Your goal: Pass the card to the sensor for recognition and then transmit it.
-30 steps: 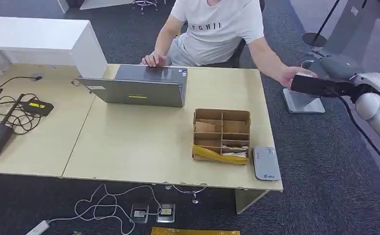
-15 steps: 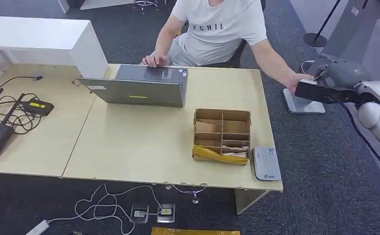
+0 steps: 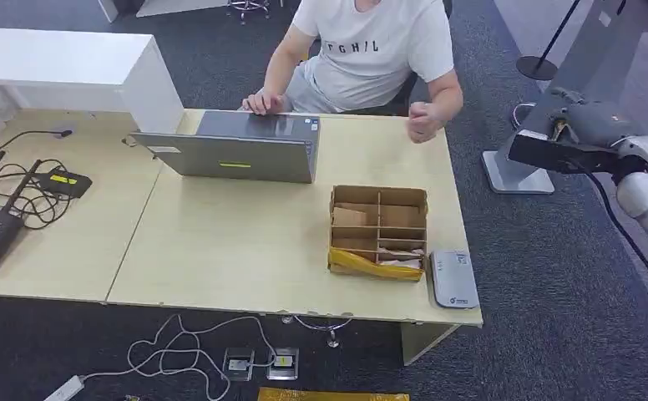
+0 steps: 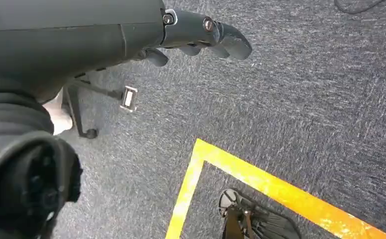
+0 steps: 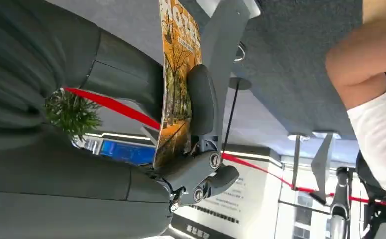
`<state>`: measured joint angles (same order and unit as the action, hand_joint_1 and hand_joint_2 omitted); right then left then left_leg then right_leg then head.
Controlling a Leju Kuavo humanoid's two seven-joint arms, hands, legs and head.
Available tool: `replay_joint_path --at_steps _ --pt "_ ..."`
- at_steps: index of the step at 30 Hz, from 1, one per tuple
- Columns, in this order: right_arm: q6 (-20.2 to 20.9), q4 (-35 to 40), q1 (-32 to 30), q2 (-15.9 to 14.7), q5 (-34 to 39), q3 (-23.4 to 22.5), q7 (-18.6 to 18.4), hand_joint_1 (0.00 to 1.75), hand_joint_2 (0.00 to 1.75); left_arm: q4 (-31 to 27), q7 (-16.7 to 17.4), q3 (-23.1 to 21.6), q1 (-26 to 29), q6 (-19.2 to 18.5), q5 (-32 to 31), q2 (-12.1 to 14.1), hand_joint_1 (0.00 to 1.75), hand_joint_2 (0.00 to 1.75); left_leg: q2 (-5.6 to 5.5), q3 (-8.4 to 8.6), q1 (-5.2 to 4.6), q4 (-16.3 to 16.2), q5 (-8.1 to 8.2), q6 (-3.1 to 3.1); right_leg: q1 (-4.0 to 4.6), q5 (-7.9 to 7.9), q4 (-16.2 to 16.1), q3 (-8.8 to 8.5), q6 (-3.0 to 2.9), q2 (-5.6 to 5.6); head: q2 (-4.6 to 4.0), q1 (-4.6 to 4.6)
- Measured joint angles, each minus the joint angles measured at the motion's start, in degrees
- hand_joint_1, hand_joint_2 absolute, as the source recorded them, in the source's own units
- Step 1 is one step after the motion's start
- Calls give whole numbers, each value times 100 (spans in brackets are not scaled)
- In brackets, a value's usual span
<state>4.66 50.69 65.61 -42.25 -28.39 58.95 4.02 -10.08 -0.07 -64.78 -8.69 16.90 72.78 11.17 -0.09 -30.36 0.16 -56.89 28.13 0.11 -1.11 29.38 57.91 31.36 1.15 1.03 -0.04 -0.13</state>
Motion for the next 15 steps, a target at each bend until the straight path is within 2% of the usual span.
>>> replay_joint_path --at_steps 15 --pt "-116 77 3 -81 -48 -92 9 175 175 0 2 -55 -1 26 -11 11 0 0 1 0 0 -1 0 0 0 0 0 2 0 -2 0 -2"
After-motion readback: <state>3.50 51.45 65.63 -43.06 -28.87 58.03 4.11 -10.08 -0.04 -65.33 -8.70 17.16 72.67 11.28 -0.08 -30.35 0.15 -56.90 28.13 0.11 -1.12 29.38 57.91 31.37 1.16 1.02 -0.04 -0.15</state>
